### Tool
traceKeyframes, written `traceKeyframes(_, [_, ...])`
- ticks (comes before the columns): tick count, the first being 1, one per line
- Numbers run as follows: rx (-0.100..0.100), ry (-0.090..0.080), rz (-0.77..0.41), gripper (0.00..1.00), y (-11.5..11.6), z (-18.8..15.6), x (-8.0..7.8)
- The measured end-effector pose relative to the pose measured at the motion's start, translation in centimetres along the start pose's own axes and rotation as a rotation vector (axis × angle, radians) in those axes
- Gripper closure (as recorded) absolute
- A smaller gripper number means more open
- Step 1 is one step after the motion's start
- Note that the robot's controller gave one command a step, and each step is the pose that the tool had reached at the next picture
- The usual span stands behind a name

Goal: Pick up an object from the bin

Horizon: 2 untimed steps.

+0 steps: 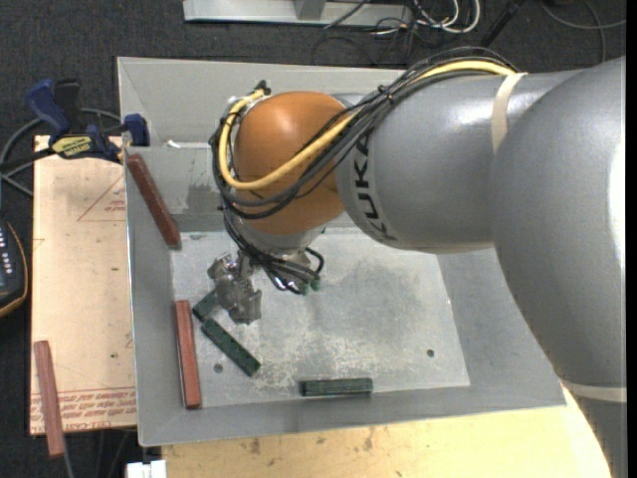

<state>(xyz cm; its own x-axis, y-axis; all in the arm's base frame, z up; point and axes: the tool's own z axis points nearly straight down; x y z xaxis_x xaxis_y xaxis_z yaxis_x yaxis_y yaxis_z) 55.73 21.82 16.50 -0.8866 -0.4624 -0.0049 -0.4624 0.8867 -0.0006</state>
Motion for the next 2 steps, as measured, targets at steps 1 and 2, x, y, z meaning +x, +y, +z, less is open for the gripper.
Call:
traceKeyframes(1, [-0.003,0.007,0.037,1.00,3.0,3.0,1.0])
traceKeyframes(2, [-0.002,0.003,0.245,1.00,3.8,1.6,1.7])
